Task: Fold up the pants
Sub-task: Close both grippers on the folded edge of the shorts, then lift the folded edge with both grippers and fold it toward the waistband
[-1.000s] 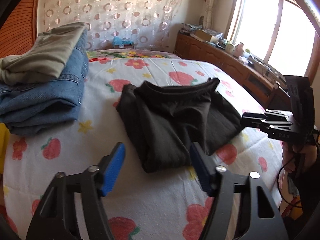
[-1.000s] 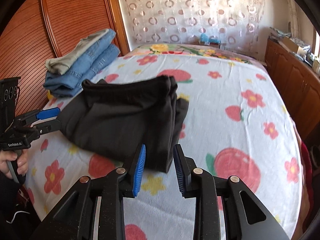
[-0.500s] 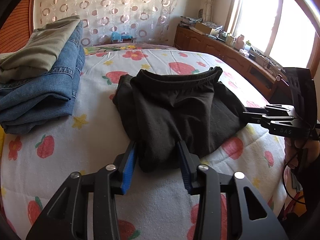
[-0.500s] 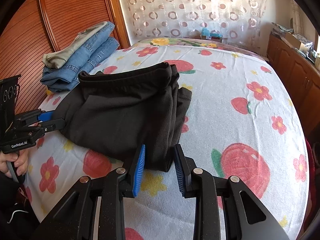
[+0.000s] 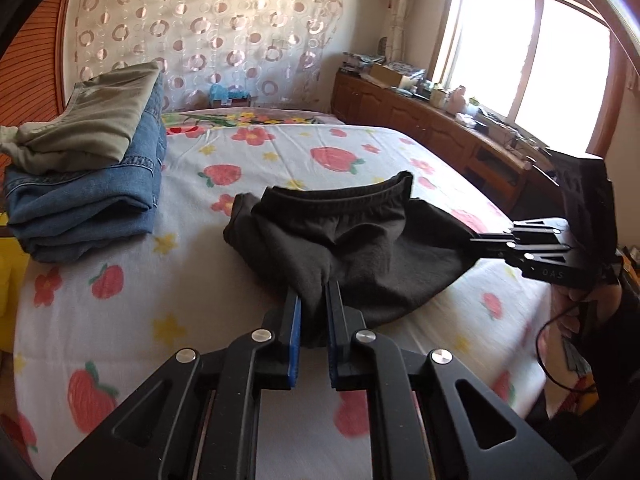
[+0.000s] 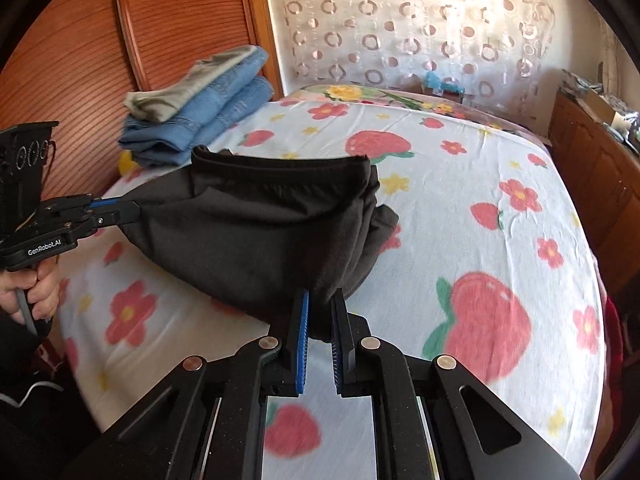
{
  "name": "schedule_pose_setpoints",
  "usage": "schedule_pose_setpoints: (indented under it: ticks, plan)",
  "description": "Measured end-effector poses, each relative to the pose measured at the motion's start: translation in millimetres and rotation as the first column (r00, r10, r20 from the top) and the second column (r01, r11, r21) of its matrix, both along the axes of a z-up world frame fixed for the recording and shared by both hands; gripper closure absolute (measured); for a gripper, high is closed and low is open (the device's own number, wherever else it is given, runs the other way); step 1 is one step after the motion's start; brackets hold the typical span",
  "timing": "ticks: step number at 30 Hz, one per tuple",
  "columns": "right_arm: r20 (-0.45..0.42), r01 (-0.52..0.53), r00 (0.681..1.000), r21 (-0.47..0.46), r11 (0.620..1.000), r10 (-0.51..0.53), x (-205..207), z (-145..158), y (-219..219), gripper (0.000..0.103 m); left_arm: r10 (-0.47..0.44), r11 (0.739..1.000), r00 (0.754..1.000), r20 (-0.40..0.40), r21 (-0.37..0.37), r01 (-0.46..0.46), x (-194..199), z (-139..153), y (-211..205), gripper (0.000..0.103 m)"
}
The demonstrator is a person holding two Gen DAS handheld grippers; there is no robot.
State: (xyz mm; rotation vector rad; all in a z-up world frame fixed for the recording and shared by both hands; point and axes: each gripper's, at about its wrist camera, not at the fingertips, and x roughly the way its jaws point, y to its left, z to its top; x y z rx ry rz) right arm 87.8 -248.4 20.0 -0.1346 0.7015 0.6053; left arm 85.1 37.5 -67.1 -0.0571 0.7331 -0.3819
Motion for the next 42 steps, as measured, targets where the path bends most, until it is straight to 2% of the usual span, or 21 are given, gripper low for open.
schedule_pose_setpoints:
  ticks: [4,7,17,21,23,24,25,26,28,31,36,39,42]
  plan:
    - [-0.013,-0.008,1.0,0.023,1.0,0.008,-14.8,0.7,-10.7,0.093,-0.028,0.999,1.0,0.001,0.035,0.028,-16.7,-5.0,-3.9,0.091]
    - [-0.021,-0.007,1.0,0.036,0.999,0.008,-23.7,-1.0,-17.1,0.093,-0.031,0.999,0.999,-0.011,0.032,0.031,-23.0,-8.8,-2.9,0.091]
    - [-0.038,0.004,0.999,0.058,0.998,-0.002,-43.9,1.5,-22.6,0.093,-0.041,0.997,0.999,0.004,0.067,0.041,-29.8,-3.8,-10.5,0.091]
    - [-0.059,0.012,0.998,0.065,0.998,-0.009,-43.8,-1.6,-23.6,0.093,-0.022,0.996,1.0,0.017,0.087,0.02,-28.2,-4.6,-11.6,0.076]
    - [-0.059,0.015,0.998,0.068,0.998,-0.011,-44.9,-0.8,-25.3,0.093,-0.008,0.996,1.0,0.028,0.084,0.006,-26.3,-4.1,-8.6,0.053]
    - [-0.056,0.016,0.998,0.067,0.998,-0.012,-45.9,-0.2,-24.5,0.093,-0.005,0.997,1.0,0.03,0.075,0.003,-24.4,-4.0,-6.5,0.052]
    - [-0.052,0.017,0.999,0.066,0.998,-0.014,-46.9,0.7,-24.9,0.093,-0.002,0.997,1.0,0.022,0.074,0.0,-21.7,-4.6,-5.7,0.048]
    - [-0.048,0.018,0.999,0.065,0.998,-0.015,-47.8,1.7,-25.5,0.093,0.004,0.997,1.0,0.015,0.076,-0.006,-19.7,-5.1,-5.2,0.04]
    - [-0.035,0.026,0.999,0.06,0.998,-0.024,-49.5,4.2,-25.6,0.093,0.019,0.997,1.0,0.011,0.068,-0.02,-13.3,-6.0,-2.8,0.034]
    - [-0.016,0.038,0.999,0.055,0.998,-0.037,-49.3,8.1,-26.8,0.086,0.041,0.997,0.999,0.002,0.063,-0.041,-3.2,-7.0,-0.3,0.034]
    - [0.007,0.058,0.998,0.032,0.998,-0.058,-37.1,14.5,-23.8,0.081,0.058,0.995,0.998,-0.006,0.076,-0.058,19.6,-6.5,1.5,0.034]
    - [0.026,0.063,0.998,0.015,0.998,-0.064,-24.8,15.8,-17.0,0.072,0.055,0.994,0.998,-0.012,0.091,-0.053,31.4,-6.5,-0.2,0.034]
    - [0.025,0.056,0.998,0.009,0.998,-0.056,-8.0,14.1,-7.8,0.069,0.046,0.993,0.998,-0.035,0.107,-0.042,45.0,-10.4,-3.0,0.04]
